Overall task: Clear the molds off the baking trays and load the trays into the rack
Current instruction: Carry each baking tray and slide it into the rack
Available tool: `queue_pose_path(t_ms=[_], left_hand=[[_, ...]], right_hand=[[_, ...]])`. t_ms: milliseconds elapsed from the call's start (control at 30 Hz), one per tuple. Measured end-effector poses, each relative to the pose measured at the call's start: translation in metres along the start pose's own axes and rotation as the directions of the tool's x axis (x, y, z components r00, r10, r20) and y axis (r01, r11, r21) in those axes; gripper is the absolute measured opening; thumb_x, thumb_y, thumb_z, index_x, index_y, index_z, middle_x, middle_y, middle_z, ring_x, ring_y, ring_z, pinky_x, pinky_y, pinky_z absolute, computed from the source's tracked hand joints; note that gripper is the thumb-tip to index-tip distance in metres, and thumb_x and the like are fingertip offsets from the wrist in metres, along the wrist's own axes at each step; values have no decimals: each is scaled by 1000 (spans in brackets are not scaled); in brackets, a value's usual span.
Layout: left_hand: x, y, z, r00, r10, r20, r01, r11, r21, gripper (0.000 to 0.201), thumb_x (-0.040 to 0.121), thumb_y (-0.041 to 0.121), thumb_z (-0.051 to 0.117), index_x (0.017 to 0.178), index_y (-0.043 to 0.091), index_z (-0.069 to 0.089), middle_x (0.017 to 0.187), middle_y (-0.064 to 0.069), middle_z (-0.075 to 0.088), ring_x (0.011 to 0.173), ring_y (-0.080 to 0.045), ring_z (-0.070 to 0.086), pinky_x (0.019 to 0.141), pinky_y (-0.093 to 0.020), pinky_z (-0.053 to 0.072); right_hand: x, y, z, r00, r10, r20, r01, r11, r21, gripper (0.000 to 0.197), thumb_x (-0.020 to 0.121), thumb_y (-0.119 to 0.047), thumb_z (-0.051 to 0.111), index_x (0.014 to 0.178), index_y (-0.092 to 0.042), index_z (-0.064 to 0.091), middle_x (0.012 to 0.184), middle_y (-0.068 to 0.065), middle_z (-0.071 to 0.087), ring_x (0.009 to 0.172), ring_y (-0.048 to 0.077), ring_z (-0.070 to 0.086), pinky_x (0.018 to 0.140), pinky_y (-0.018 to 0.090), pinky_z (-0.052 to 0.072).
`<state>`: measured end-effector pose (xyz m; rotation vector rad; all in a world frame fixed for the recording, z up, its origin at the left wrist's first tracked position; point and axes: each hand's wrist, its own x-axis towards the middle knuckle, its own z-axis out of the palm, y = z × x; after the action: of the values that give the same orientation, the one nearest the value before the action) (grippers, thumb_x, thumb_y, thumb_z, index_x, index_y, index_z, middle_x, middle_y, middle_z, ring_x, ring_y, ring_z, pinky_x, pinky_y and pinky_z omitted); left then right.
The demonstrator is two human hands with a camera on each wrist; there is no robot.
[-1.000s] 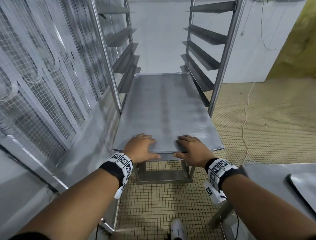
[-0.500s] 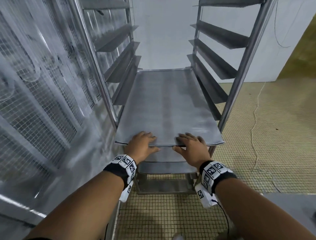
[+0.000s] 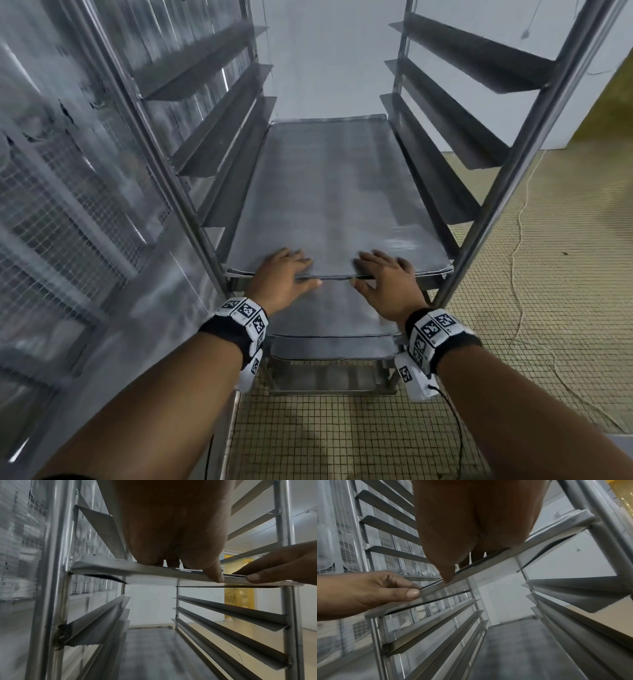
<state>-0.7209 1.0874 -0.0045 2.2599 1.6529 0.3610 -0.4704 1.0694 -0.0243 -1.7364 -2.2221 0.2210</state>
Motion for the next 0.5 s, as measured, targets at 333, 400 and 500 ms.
queue_pose_path(t_ms=[333, 400, 500], left_hand=[[32, -10, -9, 999, -34, -26, 33, 999, -34, 67, 88, 57, 66, 145, 25, 53, 158, 3, 40, 150, -17, 23, 120, -29, 16], [36, -11, -11, 999, -35, -31, 34, 999, -27, 67, 88, 57, 66, 145, 25, 53, 158, 4, 39, 150, -17, 23, 119, -28, 15], [42, -15, -11, 999, -36, -38, 35, 999, -33, 68, 87, 60, 65, 145, 27, 52, 158, 6, 39, 150, -16, 23, 120, -30, 16]], right_hand=[[37, 6, 7, 999, -16, -39, 16, 1000, 11, 52, 99, -55, 46, 145, -32, 50, 157, -12, 39, 150, 14, 25, 117, 46, 15], [42, 7, 7, 999, -16, -38, 17, 1000, 11, 52, 99, -55, 46, 145, -32, 49, 157, -11, 39, 150, 15, 25, 117, 46, 15], [47, 8, 8, 998, -23, -58, 24, 999, 24, 51, 98, -54, 48, 144, -30, 52, 156, -10, 41, 149, 17, 27, 116, 47, 16]])
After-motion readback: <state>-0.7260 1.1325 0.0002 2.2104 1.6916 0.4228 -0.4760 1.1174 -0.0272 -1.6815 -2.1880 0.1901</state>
